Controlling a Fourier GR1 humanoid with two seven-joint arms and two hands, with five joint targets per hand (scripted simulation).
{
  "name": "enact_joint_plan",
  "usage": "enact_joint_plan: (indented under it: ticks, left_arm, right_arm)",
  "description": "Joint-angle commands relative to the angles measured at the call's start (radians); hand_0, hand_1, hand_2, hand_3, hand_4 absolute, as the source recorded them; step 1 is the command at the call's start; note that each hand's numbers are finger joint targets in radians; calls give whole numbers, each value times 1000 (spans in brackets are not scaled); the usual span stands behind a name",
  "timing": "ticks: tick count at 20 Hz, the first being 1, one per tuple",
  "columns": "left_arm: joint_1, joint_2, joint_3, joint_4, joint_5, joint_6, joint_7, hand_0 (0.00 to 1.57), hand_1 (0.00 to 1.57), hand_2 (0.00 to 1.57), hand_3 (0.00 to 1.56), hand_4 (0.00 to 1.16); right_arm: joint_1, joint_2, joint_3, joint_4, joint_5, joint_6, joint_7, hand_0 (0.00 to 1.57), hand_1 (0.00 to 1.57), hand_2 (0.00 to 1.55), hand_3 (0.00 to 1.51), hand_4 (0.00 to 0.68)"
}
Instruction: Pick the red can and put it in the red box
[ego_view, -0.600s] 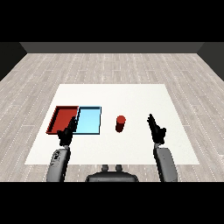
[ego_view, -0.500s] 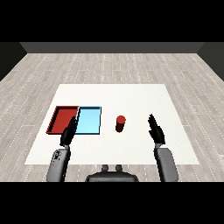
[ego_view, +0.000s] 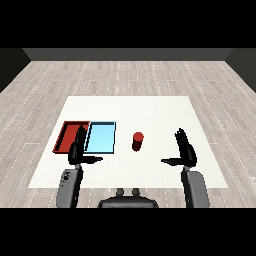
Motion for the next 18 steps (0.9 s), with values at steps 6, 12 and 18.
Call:
enact_joint_plan:
  ticks: [6,12,18]
  left_arm:
    - [-38,7,35,112,37,-63,-190,0,0,0,0,0]
    - [-14,-17,23,108,13,-30,-218,0,0,0,0,0]
    - [97,-15,1,-44,56,-63,-163,0,0,0,0,0]
  right_arm:
    - [100,19,-1,13,17,82,-203,0,0,0,0,0]
    - [70,-17,-71,86,-25,146,-227,0,0,0,0,0]
    - [-63,22,-32,122,-13,87,-98,0,0,0,0,0]
